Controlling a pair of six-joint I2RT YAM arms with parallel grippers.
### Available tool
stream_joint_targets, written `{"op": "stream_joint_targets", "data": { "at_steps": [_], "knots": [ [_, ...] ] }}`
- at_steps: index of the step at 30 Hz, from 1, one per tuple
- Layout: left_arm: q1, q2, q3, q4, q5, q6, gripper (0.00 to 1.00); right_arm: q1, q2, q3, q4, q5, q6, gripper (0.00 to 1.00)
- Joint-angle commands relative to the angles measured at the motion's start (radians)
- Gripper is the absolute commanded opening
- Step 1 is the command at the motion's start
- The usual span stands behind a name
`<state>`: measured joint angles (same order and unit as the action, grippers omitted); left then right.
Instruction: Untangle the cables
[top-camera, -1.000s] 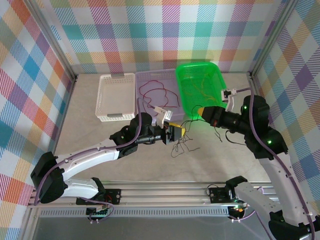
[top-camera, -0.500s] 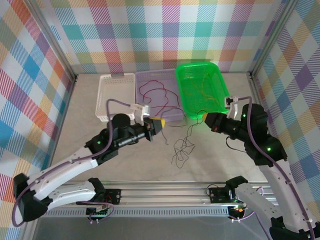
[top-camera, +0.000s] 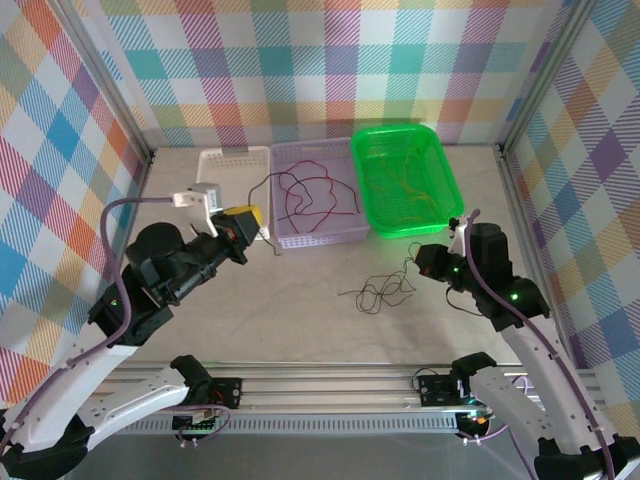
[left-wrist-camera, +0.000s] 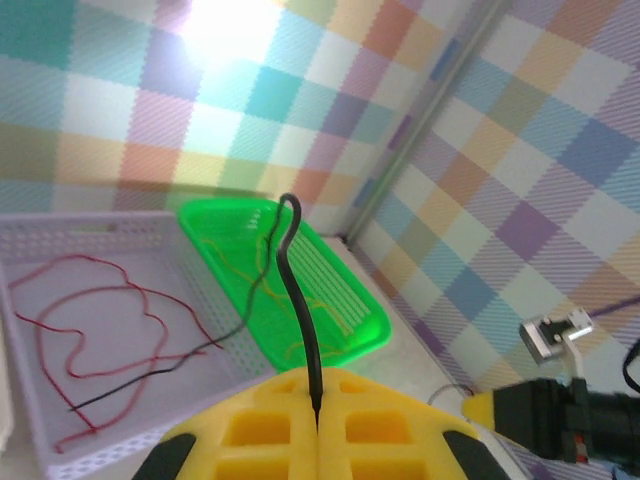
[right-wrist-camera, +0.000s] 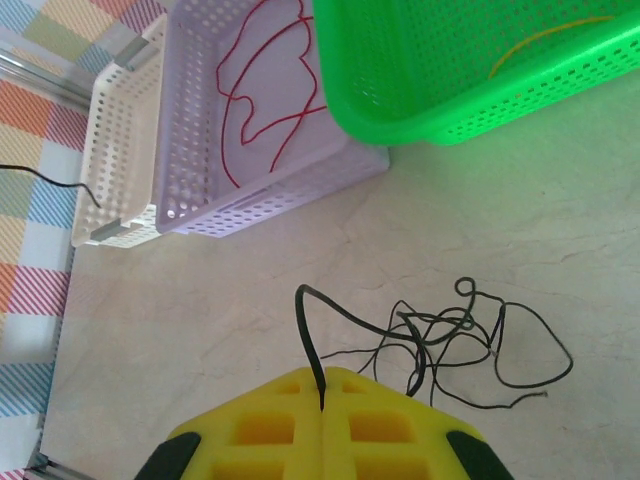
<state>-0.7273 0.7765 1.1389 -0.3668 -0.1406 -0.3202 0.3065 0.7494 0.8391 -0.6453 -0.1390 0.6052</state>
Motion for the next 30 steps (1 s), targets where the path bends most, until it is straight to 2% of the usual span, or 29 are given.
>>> {"op": "stream_joint_targets", "data": {
  "at_steps": [1,12,22,30],
  "knots": [
    [0.047,0.001,0.050,-0.068,-0.046,0.081,0.00,-0.006,-0.025,-0.011,0.060,-0.022,-0.011,0.00],
    [0.254,0.140,0.166,-0.013,-0.011,0.112,0.00,-0.006,-0.057,-0.030,0.090,-0.103,-0.001,0.00],
    [0.485,0.300,0.157,0.080,0.075,0.027,0.00,-0.006,-0.079,-0.019,0.075,-0.147,-0.003,0.00],
    [0.574,0.472,0.177,0.152,0.119,-0.042,0.00,-0.006,-0.106,-0.015,0.058,-0.167,0.003,0.00]
  ]
}}
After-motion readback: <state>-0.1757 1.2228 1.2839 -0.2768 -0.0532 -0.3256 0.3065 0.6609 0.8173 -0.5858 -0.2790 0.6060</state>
